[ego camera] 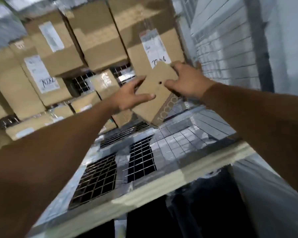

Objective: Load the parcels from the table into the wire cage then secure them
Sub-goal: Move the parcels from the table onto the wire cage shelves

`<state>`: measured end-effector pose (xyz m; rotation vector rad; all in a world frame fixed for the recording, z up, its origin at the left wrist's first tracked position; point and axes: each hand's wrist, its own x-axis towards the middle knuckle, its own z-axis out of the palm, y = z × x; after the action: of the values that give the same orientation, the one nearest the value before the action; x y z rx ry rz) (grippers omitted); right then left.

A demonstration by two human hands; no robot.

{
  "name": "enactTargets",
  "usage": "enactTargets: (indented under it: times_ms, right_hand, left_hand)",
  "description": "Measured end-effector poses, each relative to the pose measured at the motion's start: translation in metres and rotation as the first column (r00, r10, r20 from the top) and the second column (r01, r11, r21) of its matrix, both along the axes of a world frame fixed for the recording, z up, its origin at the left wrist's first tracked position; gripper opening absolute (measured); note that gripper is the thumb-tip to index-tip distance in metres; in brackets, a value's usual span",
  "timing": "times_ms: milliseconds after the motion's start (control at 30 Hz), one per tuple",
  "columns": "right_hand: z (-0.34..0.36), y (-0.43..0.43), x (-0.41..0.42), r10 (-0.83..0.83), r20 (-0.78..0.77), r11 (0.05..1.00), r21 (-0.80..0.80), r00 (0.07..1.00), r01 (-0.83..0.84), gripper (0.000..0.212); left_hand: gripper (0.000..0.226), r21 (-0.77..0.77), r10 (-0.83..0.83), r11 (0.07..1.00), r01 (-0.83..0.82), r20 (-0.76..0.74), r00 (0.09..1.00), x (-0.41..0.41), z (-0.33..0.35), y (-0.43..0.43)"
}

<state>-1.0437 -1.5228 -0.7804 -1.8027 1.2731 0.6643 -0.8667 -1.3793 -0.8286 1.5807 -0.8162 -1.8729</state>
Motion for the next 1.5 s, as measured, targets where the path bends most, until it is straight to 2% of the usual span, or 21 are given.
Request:
enactTargets:
  times_ms: [33,100,167,200,267,333,367,400,433,500,567,667,800,900,967,1033,1200,1333,1400,1500]
  right_hand:
    - [-0.006,-0.004,0.001,-0.014,-0.012,1.000,-0.009,1.000,0.013,0.067]
    - [-0.014,-0.008,0.001,-0.062,-0.032,0.998,-0.016,0.998,0.062,0.071]
    - [-0.020,-0.004,-0.001,-0.135,-0.051,0.990,0.034,0.990,0.137,0.072]
    - [-0.022,0.001,-0.003,-0.171,-0.057,0.982,0.076,0.984,0.175,0.069]
    - [-0.025,0.012,-0.006,-0.207,-0.066,0.966,0.143,0.976,0.215,0.059]
    - [-0.025,0.017,-0.008,-0.244,-0.044,0.959,0.139,0.969,0.247,0.053]
    - [-0.026,0.016,-0.008,-0.251,-0.029,0.962,0.103,0.967,0.253,0.054]
    - [-0.027,0.014,-0.009,-0.236,-0.017,0.970,0.056,0.972,0.237,0.055]
    - [-0.029,0.012,-0.011,-0.191,-0.008,0.982,0.010,0.982,0.191,0.056]
    - [-0.037,0.009,-0.015,-0.005,-0.048,0.997,-0.074,0.999,0.001,0.060]
    - [-0.045,0.009,-0.019,0.176,-0.141,0.974,-0.115,0.974,-0.192,0.075]
    - [-0.057,0.010,-0.019,0.275,-0.184,0.957,-0.041,0.944,-0.287,0.092]
    - [-0.058,0.010,-0.016,0.314,-0.195,0.947,0.002,0.929,-0.320,0.089]
    - [-0.028,0.014,-0.008,0.275,-0.187,0.961,0.023,0.943,-0.275,0.085]
    - [0.004,0.019,0.001,0.234,-0.158,0.972,0.026,0.959,-0.233,0.080]
    - [0.042,0.026,0.008,0.192,-0.122,0.981,0.035,0.974,-0.189,0.076]
    - [0.160,0.063,0.013,0.015,-0.003,0.998,-0.058,1.000,-0.015,0.071]
    - [0.253,0.115,-0.006,-0.180,0.074,0.969,-0.158,0.981,0.189,0.065]
    - [0.292,0.149,-0.019,-0.286,0.106,0.935,-0.184,0.952,0.302,0.060]
    - [0.339,0.211,-0.040,-0.461,0.151,0.824,-0.295,0.875,0.485,0.069]
  left_hand:
    - [0.058,0.010,-0.015,1.000,0.015,-0.007,1.000,0.005,-0.005,-0.006]
    - [0.049,0.050,0.054,0.997,-0.055,0.013,0.998,0.006,-0.016,-0.011]
    - [0.039,0.091,0.250,0.961,-0.262,0.130,0.960,-0.006,-0.023,-0.006]
    - [0.032,0.102,0.363,0.911,-0.399,0.257,0.896,-0.015,-0.025,-0.002]
    - [0.032,0.110,0.536,0.733,-0.671,0.513,0.670,-0.035,-0.028,0.005]
    - [0.038,0.172,0.635,0.489,-0.855,0.602,0.484,-0.046,-0.028,0.004]
    - [0.040,0.172,0.663,0.412,-0.895,0.617,0.424,-0.048,-0.030,0.002]
    - [0.039,0.146,0.681,0.405,-0.903,0.611,0.404,-0.048,-0.034,0.000]
    - [0.035,0.114,0.684,0.463,-0.879,0.585,0.437,-0.048,-0.039,-0.002]
    - [0.035,0.085,0.603,0.665,-0.742,0.525,0.600,-0.048,-0.046,-0.001]
    - [0.045,0.110,0.497,0.791,-0.602,0.458,0.737,-0.047,-0.055,0.002]
    - [0.053,0.136,0.422,0.845,-0.517,0.425,0.801,-0.043,-0.063,0.006]
    - [0.055,0.164,0.339,0.878,-0.450,0.452,0.825,-0.036,-0.053,0.018]
    - [0.060,0.130,0.118,0.971,-0.202,0.477,0.871,-0.025,-0.016,0.034]
    - [0.066,0.100,-0.079,0.995,0.031,0.528,0.846,-0.014,0.018,0.042]
    - [0.072,0.070,-0.186,0.981,0.179,0.576,0.796,-0.006,0.056,0.049]
    - [0.091,0.069,-0.271,0.955,0.288,0.592,0.759,0.011,0.161,0.055]
    - [0.086,-0.058,-0.247,0.935,0.351,0.602,0.759,0.015,0.248,0.064]
    - [0.087,-0.119,-0.233,0.921,0.370,0.592,0.771,0.014,0.289,0.075]
    - [0.084,-0.198,-0.261,0.875,0.441,0.575,0.775,0.001,0.344,0.093]
